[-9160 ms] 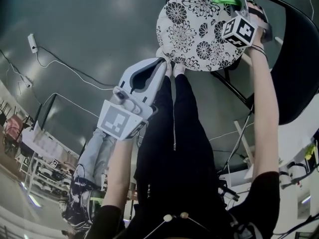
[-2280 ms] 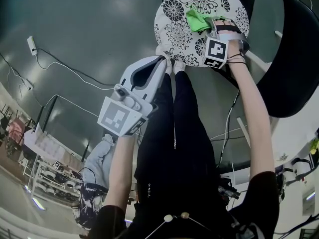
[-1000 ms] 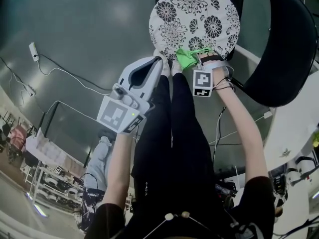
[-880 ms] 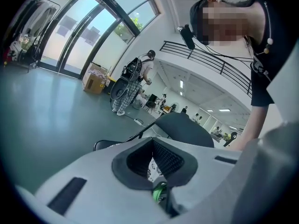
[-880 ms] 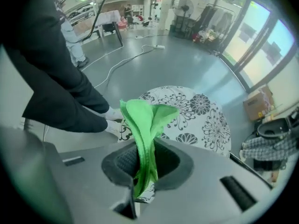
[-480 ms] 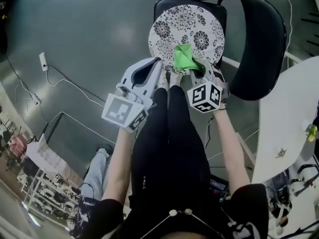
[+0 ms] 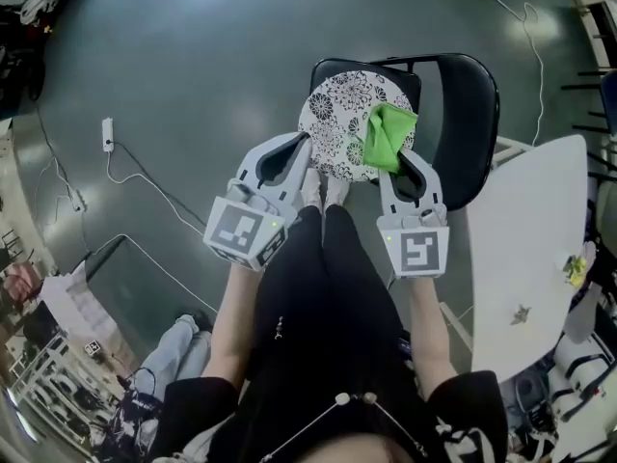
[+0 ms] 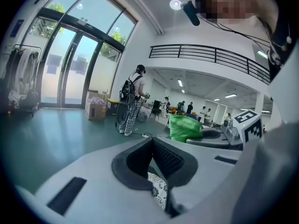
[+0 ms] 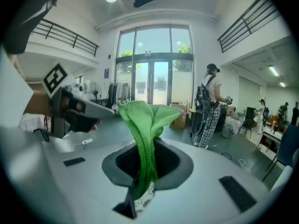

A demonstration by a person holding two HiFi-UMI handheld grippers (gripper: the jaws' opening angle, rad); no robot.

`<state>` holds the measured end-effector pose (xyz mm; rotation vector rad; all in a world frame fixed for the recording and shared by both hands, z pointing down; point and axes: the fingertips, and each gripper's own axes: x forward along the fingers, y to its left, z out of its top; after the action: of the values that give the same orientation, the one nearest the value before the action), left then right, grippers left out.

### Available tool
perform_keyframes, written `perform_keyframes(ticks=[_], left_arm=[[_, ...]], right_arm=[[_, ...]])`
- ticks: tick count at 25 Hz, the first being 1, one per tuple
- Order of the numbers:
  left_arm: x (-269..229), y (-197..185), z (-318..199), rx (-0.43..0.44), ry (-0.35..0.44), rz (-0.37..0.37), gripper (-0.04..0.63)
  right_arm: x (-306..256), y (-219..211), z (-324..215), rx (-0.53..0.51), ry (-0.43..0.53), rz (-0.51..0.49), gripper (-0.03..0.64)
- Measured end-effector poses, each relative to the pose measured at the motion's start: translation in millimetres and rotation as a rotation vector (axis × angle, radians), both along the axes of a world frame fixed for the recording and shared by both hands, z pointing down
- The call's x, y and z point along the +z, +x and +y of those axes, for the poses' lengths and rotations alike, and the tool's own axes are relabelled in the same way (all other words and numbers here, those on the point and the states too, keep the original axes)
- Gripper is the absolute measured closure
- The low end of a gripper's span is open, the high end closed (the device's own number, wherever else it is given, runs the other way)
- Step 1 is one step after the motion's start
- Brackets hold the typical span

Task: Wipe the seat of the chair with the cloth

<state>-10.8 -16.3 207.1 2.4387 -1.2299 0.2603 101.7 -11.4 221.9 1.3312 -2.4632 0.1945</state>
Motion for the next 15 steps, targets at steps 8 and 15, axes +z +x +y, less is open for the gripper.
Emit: perform_keyframes(ticks=[8, 15], left_arm=[[-98.9, -5.7, 14.6, -0.006, 0.137, 0.010, 0.591], [-169.1, -15.3, 27.1, -0.002, 0.322, -0.048, 0.591]], right_arm=[[-165.5, 25.7, 24.7, 0.091, 0.245, -0.164, 0.566], [-225.6, 25.7, 40.8, 0.095, 0.346, -0.193, 0.566]])
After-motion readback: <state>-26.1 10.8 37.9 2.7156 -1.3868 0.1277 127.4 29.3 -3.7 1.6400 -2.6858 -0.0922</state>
